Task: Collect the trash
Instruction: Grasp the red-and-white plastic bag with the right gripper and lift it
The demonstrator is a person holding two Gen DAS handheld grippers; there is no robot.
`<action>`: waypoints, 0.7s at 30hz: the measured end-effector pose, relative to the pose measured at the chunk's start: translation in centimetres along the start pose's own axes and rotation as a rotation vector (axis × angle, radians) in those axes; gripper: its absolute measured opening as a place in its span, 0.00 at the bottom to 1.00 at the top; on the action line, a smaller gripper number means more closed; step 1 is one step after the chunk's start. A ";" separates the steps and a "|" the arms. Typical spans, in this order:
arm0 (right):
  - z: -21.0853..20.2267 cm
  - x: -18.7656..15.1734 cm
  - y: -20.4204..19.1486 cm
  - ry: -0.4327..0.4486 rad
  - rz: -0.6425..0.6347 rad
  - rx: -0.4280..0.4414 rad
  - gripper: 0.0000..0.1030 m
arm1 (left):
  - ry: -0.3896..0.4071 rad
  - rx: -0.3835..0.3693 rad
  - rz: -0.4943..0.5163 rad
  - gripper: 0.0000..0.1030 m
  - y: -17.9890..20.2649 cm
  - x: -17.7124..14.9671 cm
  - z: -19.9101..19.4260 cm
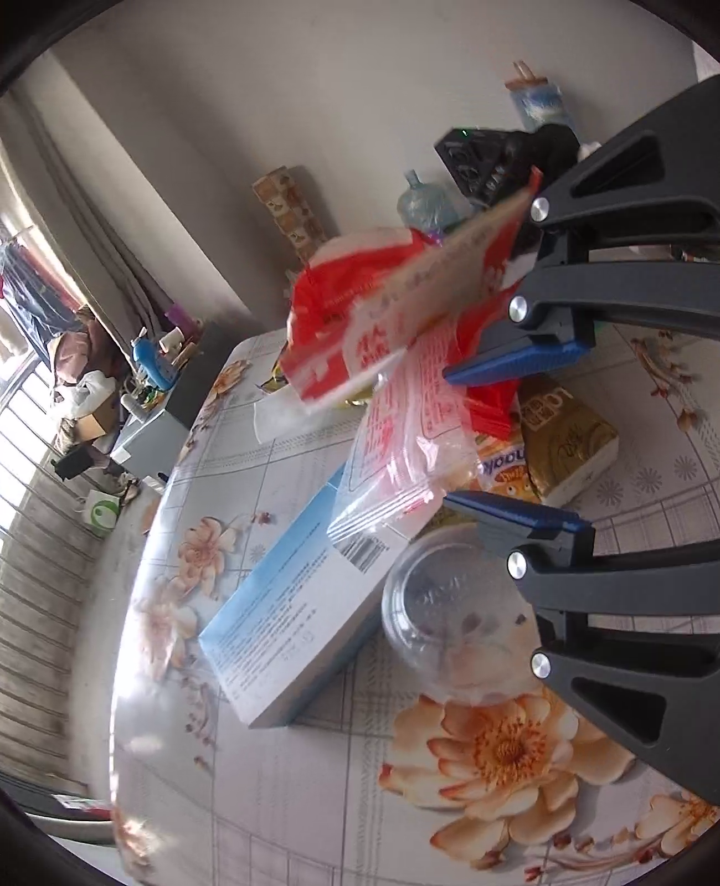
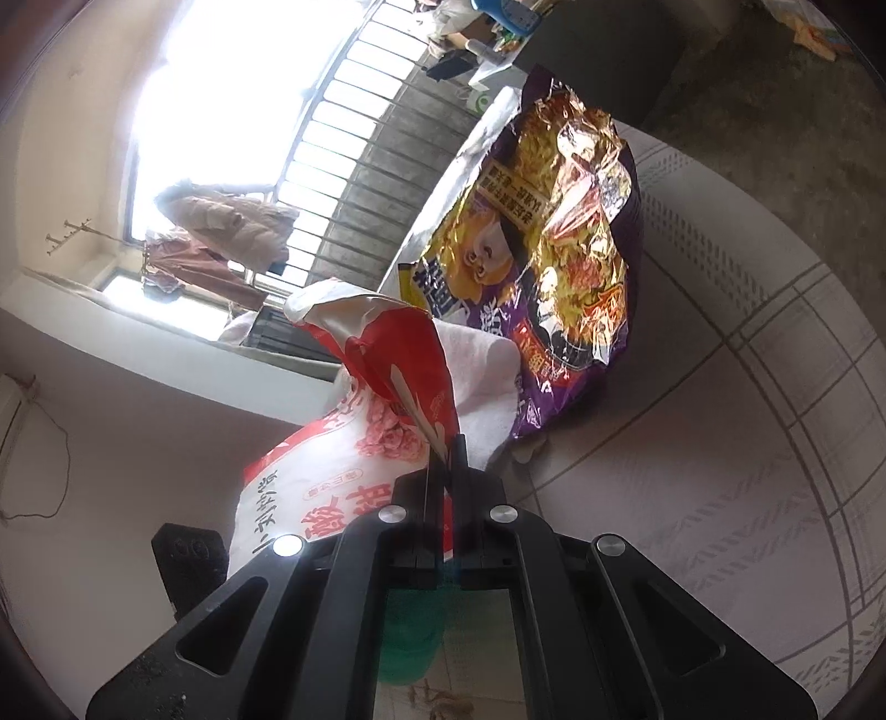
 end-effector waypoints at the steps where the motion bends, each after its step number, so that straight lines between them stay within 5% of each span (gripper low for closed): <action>1: 0.1 -0.1 0.1 -0.002 -0.002 -0.003 0.01 | 0.002 -0.003 0.002 0.37 0.1 0.2 0.0; 6: -0.1 -0.4 0.4 -0.009 -0.005 -0.019 0.01 | 0.067 -0.093 -0.047 0.37 0.4 1.2 -0.5; 12: -0.4 -0.7 1.0 -0.014 0.008 -0.022 0.01 | 0.110 -0.074 -0.144 0.36 -0.8 2.2 -0.3; 15: -1.1 -1.1 1.1 -0.014 0.018 -0.013 0.01 | 0.121 -0.059 -0.157 0.19 -1.2 2.4 -0.2; 21: -1.8 -0.8 0.3 -0.006 0.018 0.022 0.01 | 0.180 -0.074 -0.111 0.06 0.0 2.9 -1.6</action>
Point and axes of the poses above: each gripper's, at about its wrist camera, not at the fingertips, and z roughly the way its jaws point, y to its right, x to its top, the point moved 6 cm from there along z, roughly the way its jaws point, and after that the axes turned 15 degrees about z, right-handed, at the moved point
